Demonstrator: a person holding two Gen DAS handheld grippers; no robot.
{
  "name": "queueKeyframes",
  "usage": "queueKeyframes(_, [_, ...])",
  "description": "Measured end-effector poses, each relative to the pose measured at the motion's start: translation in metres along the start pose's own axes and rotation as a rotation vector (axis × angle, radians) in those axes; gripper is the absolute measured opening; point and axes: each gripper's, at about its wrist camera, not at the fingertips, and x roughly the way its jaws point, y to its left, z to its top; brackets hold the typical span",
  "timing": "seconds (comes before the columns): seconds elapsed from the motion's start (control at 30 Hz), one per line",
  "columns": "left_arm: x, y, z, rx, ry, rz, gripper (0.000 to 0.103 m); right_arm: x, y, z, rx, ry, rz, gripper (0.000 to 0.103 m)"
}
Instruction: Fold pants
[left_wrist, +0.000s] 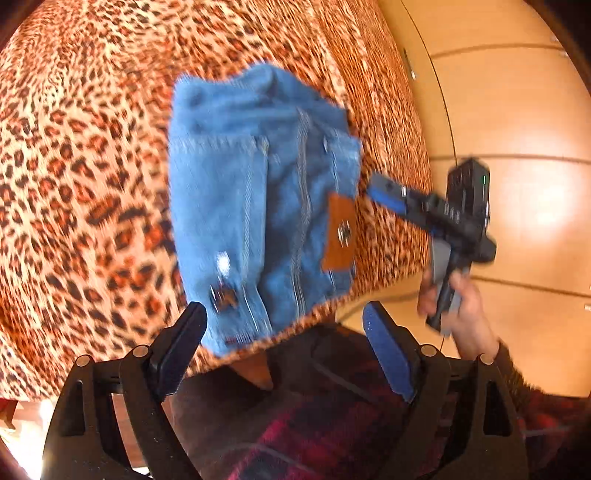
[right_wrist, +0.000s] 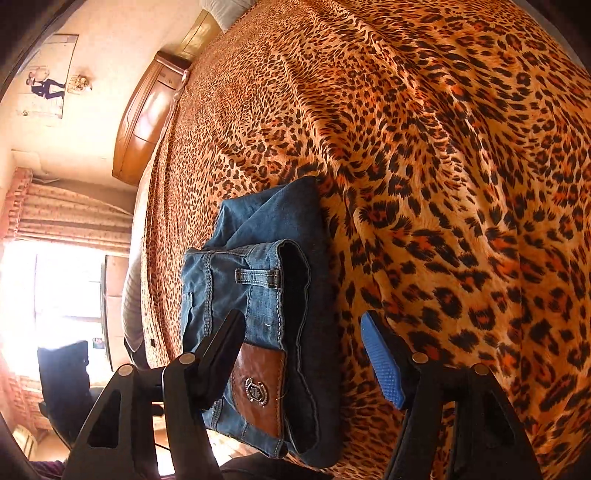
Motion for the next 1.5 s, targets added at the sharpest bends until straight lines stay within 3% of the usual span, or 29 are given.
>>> queueKeyframes(0.07, [0.006, 0.017, 0.027, -0.051, -0.053, -0.012, 0.087, 0.005, 0.001, -0.006, 0.032, -0.016, -0.011, 0.067])
queueKeyframes(0.17, [0.032, 0.038, 0.055, -0.123, -0.023, -0.025, 0.087, 0.013, 0.006, -0.015, 0.045, -0.046, -0.049, 0.067])
queueKeyframes(0.23, [0.043, 0.050, 0.060, -0.165, 0.007, -0.040, 0.087, 0.020, 0.009, -0.022, 0.056, -0.045, -0.071, 0.067])
queueKeyframes(0.33, [0.061, 0.062, 0.060, -0.187, 0.051, -0.055, 0.087, 0.030, 0.018, -0.034, 0.066, -0.025, -0.012, 0.069])
queueKeyframes(0.37, [0.066, 0.063, 0.059, -0.198, 0.061, -0.076, 0.087, 0.030, 0.022, -0.038, 0.049, -0.038, -0.029, 0.070])
queueKeyframes(0.53, [0.068, 0.055, 0.065, -0.183, 0.040, -0.071, 0.087, 0.032, 0.025, -0.046, 0.018, -0.082, -0.064, 0.071])
queueKeyframes(0.6, [0.069, 0.050, 0.065, -0.196, 0.031, -0.045, 0.085, 0.040, 0.041, -0.046, -0.032, -0.083, -0.130, 0.070])
queueKeyframes(0.63, [0.069, 0.045, 0.063, -0.182, 0.022, -0.026, 0.077, 0.041, 0.048, -0.048, -0.047, -0.081, -0.161, 0.065])
queueKeyframes(0.7, [0.072, 0.036, 0.062, -0.133, 0.009, 0.049, 0.065, 0.040, 0.062, -0.051, -0.074, -0.085, -0.134, 0.056])
queueKeyframes(0.83, [0.073, 0.032, 0.061, -0.137, 0.009, 0.081, 0.056, 0.050, 0.079, -0.056, -0.195, -0.068, -0.265, 0.054])
queueKeyframes(0.93, [0.067, 0.026, 0.061, -0.121, 0.003, 0.099, 0.054, 0.053, 0.100, -0.058, -0.252, -0.069, -0.317, 0.054])
queueKeyframes(1.03, [0.069, 0.024, 0.066, -0.093, -0.007, 0.138, 0.054, 0.062, 0.117, -0.055, -0.265, -0.060, -0.307, 0.054])
queueKeyframes(1.5, [0.077, 0.013, 0.072, -0.052, -0.028, 0.188, 0.055, 0.064, 0.094, -0.041, -0.120, -0.034, -0.257, 0.058])
